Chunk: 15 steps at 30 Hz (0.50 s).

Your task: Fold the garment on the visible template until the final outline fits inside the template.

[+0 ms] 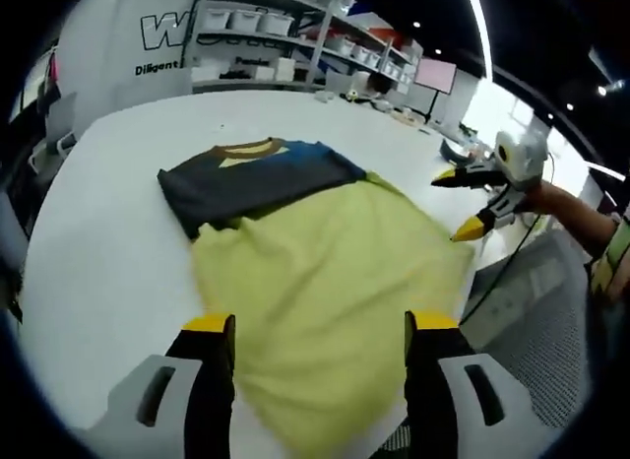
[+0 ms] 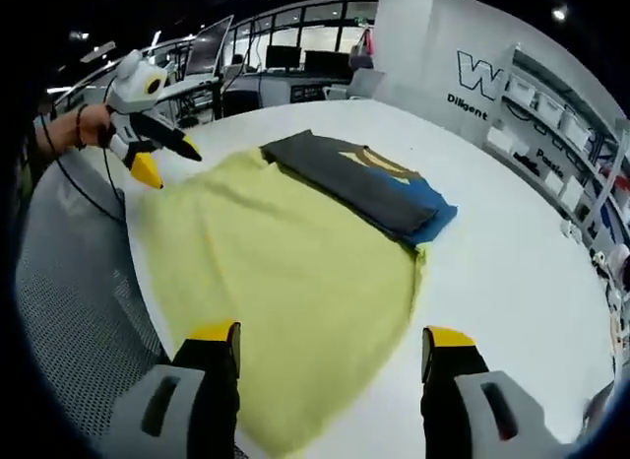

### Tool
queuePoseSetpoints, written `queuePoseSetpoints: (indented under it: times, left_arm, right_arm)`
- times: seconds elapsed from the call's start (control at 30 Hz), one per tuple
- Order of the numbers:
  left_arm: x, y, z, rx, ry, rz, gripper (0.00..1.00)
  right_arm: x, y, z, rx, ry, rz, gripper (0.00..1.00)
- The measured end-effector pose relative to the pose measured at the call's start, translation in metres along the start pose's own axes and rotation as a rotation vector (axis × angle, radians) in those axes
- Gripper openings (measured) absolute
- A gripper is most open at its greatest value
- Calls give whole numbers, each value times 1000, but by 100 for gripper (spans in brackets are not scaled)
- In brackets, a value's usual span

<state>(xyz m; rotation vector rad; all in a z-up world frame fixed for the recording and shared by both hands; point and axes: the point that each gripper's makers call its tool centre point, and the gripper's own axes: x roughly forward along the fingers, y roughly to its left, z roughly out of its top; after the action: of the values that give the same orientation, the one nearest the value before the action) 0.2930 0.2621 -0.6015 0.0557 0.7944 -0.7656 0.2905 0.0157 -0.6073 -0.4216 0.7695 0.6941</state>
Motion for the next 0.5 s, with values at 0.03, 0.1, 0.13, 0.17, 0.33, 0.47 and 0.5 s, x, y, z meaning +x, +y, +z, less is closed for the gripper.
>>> queuePoseSetpoints:
  times: [0.03, 0.1, 0.13, 0.17, 0.33, 0.47, 0.5]
  left_arm:
    - [0, 0, -2, 7, 8, 1, 63]
    - [-1, 0, -11, 36, 46, 1, 61]
    - [-1, 1, -12, 37, 47, 8, 59]
    - [-2, 2, -15, 42, 52, 13, 59]
    - [-4, 3, -30, 113, 120, 22, 58]
    - [0, 4, -38, 137, 150, 23, 55]
    - [0, 5, -39, 133, 152, 20, 54]
  right_arm:
    - [1, 2, -1, -4, 8, 10, 69]
    - [2, 2, -4, -20, 23, 10, 67]
    - [2, 2, -4, -35, 27, 8, 67]
    - [3, 3, -5, -51, 34, 17, 65]
    - [3, 10, -17, -55, 92, 68, 61]
    - [2, 14, -26, -59, 121, 100, 56]
    - [2, 15, -27, -66, 127, 105, 55]
